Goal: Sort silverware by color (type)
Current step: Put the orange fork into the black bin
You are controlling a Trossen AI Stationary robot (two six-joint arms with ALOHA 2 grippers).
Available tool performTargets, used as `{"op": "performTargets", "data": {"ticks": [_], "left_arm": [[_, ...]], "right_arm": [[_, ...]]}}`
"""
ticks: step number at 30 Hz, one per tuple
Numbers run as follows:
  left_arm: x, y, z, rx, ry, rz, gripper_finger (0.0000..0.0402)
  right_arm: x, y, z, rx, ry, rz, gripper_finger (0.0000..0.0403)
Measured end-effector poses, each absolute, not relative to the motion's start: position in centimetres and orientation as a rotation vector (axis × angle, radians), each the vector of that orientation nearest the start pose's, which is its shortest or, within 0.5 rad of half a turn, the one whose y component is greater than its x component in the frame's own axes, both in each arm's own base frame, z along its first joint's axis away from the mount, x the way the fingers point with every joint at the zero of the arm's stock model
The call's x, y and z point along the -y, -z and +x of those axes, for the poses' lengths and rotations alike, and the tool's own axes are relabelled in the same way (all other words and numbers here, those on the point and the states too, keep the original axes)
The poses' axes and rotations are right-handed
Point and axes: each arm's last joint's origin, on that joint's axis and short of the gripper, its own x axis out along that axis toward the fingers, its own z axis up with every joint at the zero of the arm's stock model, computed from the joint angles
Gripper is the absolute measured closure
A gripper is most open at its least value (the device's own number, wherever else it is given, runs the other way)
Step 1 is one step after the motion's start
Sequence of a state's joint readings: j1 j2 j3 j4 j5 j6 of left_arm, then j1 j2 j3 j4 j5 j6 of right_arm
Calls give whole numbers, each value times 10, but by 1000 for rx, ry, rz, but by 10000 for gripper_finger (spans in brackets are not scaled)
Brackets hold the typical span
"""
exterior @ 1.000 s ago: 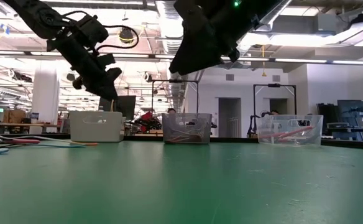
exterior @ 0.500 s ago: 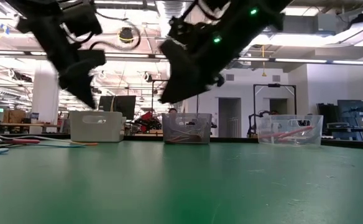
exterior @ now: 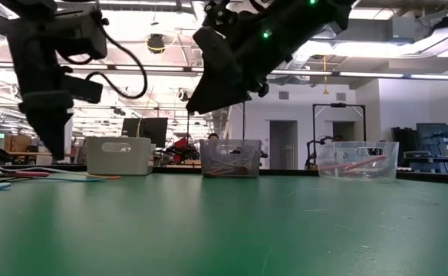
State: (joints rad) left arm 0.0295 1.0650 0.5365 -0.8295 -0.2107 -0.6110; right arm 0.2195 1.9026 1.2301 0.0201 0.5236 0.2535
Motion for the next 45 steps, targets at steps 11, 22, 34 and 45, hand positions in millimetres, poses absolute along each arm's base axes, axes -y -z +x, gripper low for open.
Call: {"op": "performTargets", "data": {"ticks": [11,22,34,45], "left_arm": [[-4,-142,144,-1344,-532,-426,299],[3,-147,148,-1307,-504,-313,391],[61,-177,185,-995,-126,210,396],[108,-163,212,-953,84,912,395]], "right_arm": [[-75,-192,403,-558,366,9,230],[-76,-192,403,-554,364,10,230],[-84,-193,404,-568,183,-3,230],[-80,-212,415,-532,103,222,230]]}}
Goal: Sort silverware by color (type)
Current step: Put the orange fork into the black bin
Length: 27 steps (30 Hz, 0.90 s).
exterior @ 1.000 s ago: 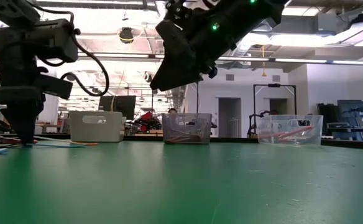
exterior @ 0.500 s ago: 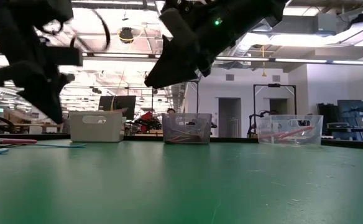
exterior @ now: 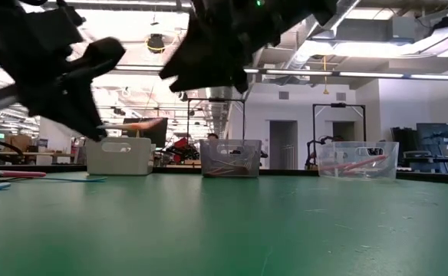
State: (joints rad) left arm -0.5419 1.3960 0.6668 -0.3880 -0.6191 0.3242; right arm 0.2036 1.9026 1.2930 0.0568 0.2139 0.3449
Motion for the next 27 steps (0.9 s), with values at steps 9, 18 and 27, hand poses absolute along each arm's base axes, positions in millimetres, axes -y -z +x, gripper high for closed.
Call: {"op": "performTargets", "data": {"ticks": [9,18,27], "left_arm": [[126,-163,252,-978,-14,1313,395],[130,-183,272,-958,-45,1428,395],[127,-192,287,-889,-67,1501,395]], "right_arm": [[-69,-208,416,-596,40,361,230],[-71,-204,412,-654,53,366,230],[-72,-203,411,-662,45,349,234]]}}
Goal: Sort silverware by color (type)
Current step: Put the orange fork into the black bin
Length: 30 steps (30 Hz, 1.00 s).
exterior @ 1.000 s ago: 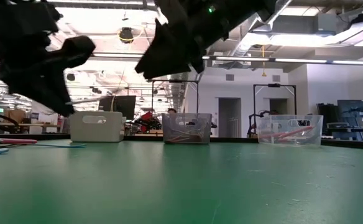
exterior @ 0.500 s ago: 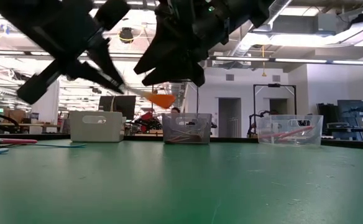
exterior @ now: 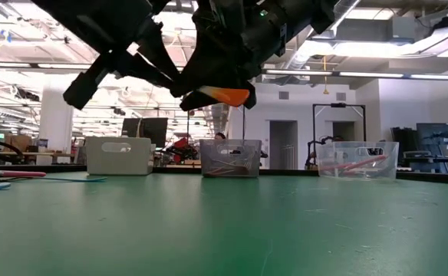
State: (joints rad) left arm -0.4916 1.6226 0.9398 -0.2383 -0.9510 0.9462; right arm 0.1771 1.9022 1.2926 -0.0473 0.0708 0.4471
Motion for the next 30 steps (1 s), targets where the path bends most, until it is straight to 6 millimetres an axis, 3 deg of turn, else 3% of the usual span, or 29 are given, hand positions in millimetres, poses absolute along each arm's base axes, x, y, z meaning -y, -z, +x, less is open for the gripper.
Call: {"op": "performTargets", "data": {"ticks": [4,10,20,25,30], "left_arm": [[123,-192,289,-896,-73,1495,395],[116,-191,291,-897,-149,1353,381],[92,-193,287,-936,-351,1027,268],[79,-205,263,-938,-543,775,227],[70,-214,226,-874,-683,541,217]], "right_arm": [[-71,-203,411,-667,45,342,260],[-64,-198,408,-723,74,331,385],[-44,-218,395,-735,199,282,394],[-28,-226,377,-803,345,223,394],[-6,-230,349,-776,430,242,394]]}}
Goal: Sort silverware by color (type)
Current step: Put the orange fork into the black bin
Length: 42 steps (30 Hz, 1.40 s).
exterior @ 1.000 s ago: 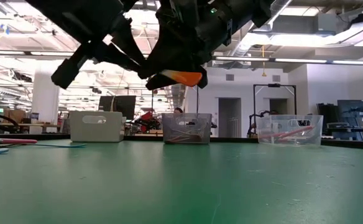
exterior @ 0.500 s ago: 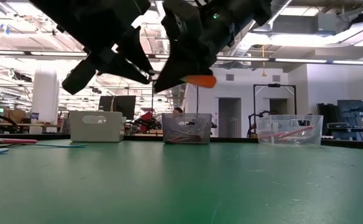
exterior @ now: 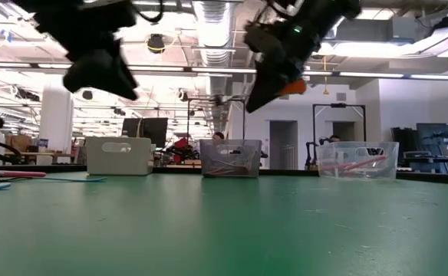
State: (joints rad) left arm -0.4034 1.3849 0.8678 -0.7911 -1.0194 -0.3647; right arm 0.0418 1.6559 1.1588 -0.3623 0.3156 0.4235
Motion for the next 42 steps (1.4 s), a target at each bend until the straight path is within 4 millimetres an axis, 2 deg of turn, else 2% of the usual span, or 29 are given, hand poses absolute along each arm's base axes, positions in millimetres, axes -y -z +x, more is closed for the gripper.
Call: {"op": "performTargets", "data": {"ticks": [4,10,13,16,20,24,30,33,38,42], "left_arm": [[62,-213,197,-772,-747,344,216],[50,-198,161,-681,-800,57,216],[47,-189,150,-675,-792,-57,216],[44,-180,142,-665,-792,-126,216],[43,-174,141,-623,-795,-183,216],[44,-176,144,-602,-779,-196,216],[46,-175,144,-646,-740,-213,216],[46,-174,144,-665,-727,-218,216],[47,-174,144,-693,-705,-224,216],[47,-173,144,-711,-690,-238,216]], "right_arm": [[14,-230,322,-691,480,309,394],[35,-223,290,-581,558,410,394],[41,-220,278,-555,584,436,394],[48,-221,274,-449,610,475,391],[63,-224,284,-278,601,531,390],[91,-214,297,-165,576,626,389],[145,-196,318,-141,632,702,388],[165,-186,330,-158,645,717,387],[181,-173,349,-233,661,738,381],[185,-168,357,-288,685,755,349]]}}
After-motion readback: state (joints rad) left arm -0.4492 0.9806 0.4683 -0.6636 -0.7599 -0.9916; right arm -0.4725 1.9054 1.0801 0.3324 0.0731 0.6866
